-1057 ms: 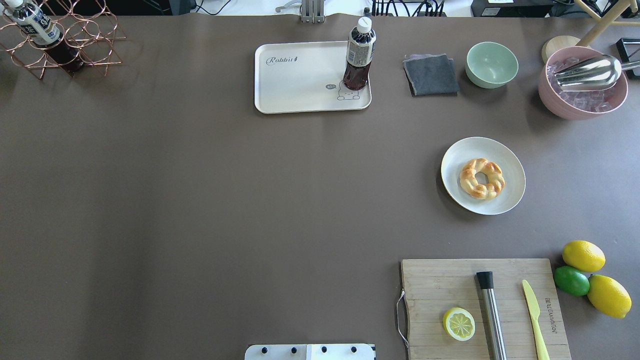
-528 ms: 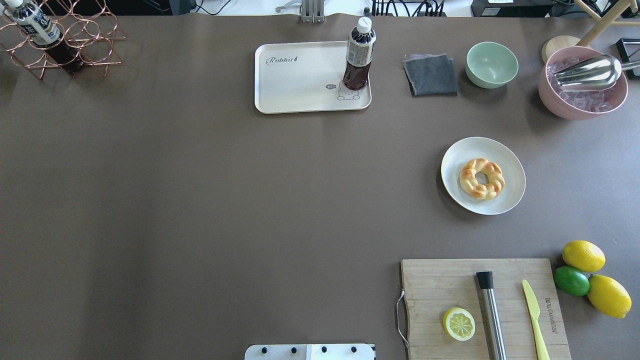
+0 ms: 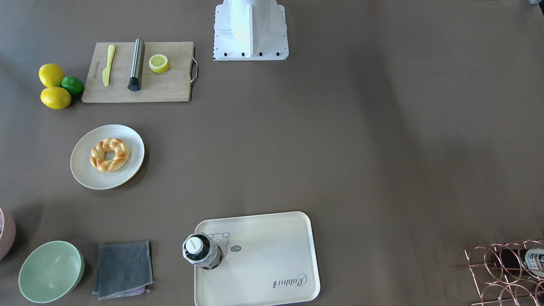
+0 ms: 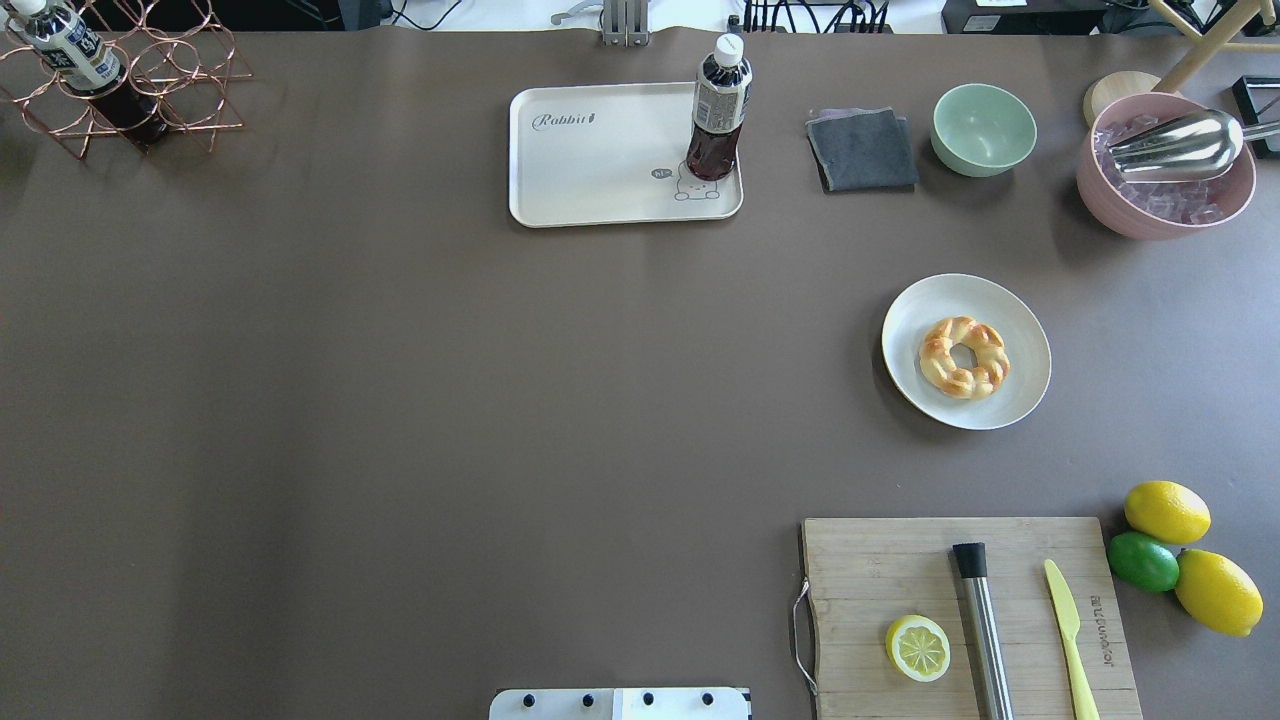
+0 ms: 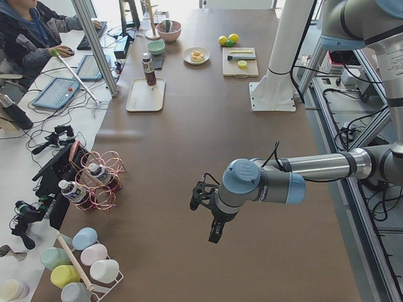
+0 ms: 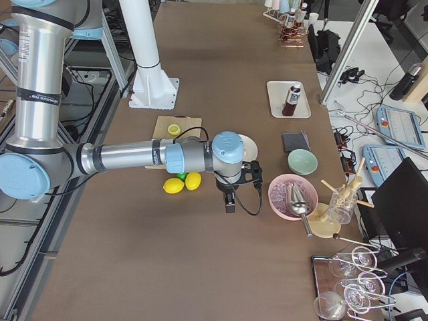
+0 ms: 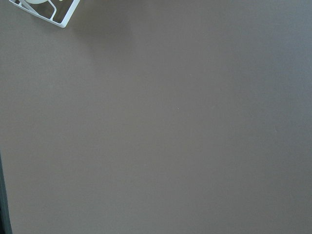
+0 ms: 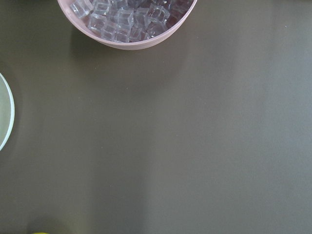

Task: Place donut on tray

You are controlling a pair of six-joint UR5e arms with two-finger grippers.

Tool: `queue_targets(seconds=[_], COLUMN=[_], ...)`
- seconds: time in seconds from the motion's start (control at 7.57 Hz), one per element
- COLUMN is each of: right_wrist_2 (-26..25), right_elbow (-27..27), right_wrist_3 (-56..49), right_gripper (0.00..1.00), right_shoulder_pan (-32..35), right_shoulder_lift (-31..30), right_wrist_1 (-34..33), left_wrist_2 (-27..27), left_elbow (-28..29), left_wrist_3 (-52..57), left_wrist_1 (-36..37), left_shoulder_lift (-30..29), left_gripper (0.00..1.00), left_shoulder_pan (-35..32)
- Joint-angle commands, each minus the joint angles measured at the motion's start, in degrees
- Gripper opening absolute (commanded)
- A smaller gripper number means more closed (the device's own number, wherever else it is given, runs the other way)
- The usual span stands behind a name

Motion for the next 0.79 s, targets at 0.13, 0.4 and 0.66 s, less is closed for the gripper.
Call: queue_targets(seconds=[0.13,0.4,0.66], right_wrist_2=[1.12,0.42,-2.38], right_elbow=[-0.81,-9.38,-13.56], right_wrist_3=[18.9,34.49,45.57], right_gripper=[0.92,0.91,0.9], right_shoulder_pan=[-10.71,-17.93,-23.29], right_shoulder_lift=[1.55,5.22,8.92], right_wrist_1=[11.03,27.82,35.0], left_wrist_2=[-0.09,-0.1,-0.1], left_elbow=[-0.09,-0.01,-0.09], left_wrist_3=[-0.02,-0.02,-0.02], left_wrist_1=[0.0,0.0,0.0], left_shoulder_lift=[0.08,0.17,0.17], left_gripper=[0.97,0.97,0.97], left_shoulder_pan=[-0.08,-0.08,-0.08])
